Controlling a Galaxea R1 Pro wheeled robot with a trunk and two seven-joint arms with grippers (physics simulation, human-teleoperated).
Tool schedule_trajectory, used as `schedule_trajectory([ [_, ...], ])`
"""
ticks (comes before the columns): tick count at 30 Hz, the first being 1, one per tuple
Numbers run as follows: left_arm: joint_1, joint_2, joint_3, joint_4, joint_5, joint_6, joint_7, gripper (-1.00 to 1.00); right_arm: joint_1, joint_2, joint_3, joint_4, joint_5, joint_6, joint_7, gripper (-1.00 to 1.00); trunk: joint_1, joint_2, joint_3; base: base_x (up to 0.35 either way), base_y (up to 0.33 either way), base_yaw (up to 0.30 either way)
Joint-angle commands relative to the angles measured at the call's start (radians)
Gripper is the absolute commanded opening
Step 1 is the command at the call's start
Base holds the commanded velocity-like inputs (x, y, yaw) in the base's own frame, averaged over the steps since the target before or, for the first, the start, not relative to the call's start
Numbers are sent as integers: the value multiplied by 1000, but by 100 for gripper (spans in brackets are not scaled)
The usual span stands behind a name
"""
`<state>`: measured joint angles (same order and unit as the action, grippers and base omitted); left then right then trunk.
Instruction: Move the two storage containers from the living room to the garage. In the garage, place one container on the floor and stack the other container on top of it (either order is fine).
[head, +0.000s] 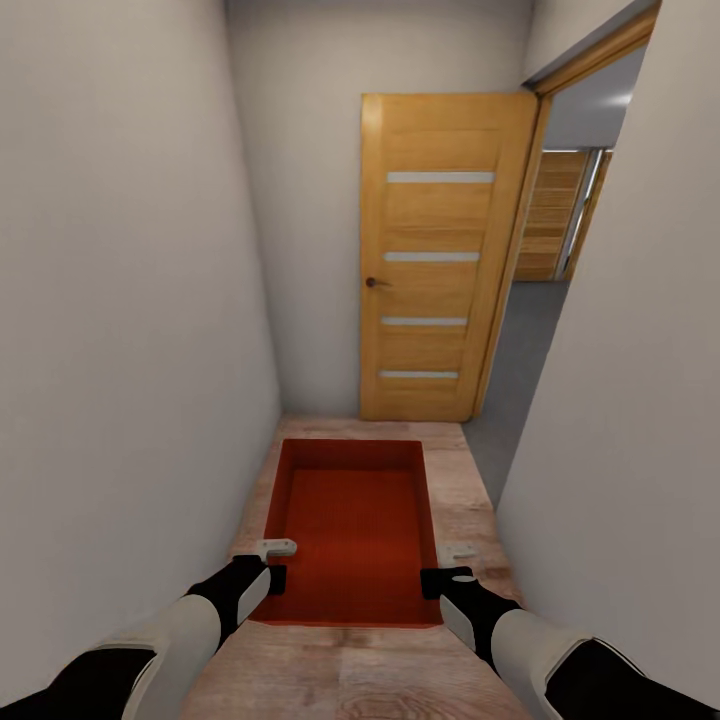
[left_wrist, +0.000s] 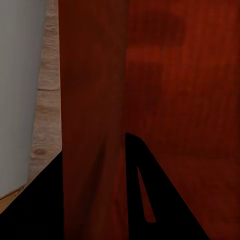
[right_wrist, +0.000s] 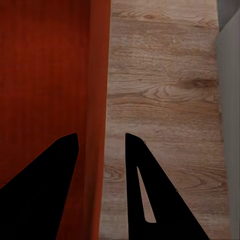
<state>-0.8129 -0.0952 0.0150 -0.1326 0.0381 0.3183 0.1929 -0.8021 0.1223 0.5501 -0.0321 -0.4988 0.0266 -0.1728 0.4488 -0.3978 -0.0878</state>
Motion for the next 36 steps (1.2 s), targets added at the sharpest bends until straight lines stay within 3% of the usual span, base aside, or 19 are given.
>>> schedule_trajectory([
  [1,-1,23,-12,-5,3,5,6,-100,0,-3,13,5,-17,4,-5,-100,1,-2,-2,322,0,0],
  [36,-1,23,-12,-5,3,4,6,-100,0,-3,13,5,-17,4,-5,-100,1,-2,-2,322,0,0],
])
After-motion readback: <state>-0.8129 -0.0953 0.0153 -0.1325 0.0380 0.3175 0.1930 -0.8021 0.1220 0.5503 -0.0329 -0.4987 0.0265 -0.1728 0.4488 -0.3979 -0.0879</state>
